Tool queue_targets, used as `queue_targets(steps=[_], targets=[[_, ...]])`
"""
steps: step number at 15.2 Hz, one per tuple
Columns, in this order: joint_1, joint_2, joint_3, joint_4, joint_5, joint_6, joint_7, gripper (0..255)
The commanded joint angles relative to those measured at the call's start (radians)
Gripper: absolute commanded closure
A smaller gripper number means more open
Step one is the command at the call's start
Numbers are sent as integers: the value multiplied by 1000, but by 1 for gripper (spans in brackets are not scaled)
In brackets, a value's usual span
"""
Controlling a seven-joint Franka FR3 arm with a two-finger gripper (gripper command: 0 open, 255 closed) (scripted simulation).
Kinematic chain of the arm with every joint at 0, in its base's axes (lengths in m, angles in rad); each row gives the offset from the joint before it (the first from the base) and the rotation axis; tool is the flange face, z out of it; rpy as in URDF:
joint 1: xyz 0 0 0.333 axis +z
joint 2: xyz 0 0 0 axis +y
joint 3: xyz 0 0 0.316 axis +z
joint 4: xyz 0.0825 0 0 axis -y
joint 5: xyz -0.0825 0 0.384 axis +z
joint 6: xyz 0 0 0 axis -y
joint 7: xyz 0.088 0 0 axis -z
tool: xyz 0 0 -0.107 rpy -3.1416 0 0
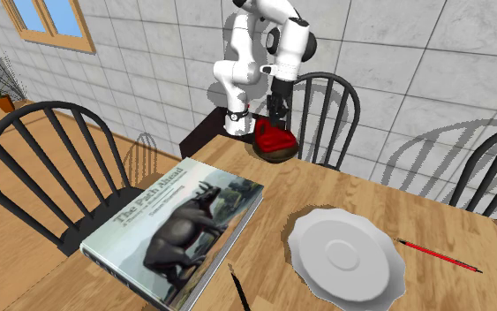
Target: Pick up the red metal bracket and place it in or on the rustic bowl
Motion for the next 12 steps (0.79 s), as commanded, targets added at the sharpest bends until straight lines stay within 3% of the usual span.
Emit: queue_targets(steps=[1,10,11,12], targets=[[-2,8,10,-21,1,30,5,255],[-5,21,21,-37,-2,58,13,255],[-5,21,21,-36,-2,57,13,0],[-5,21,21,-36,-2,57,13,0]])
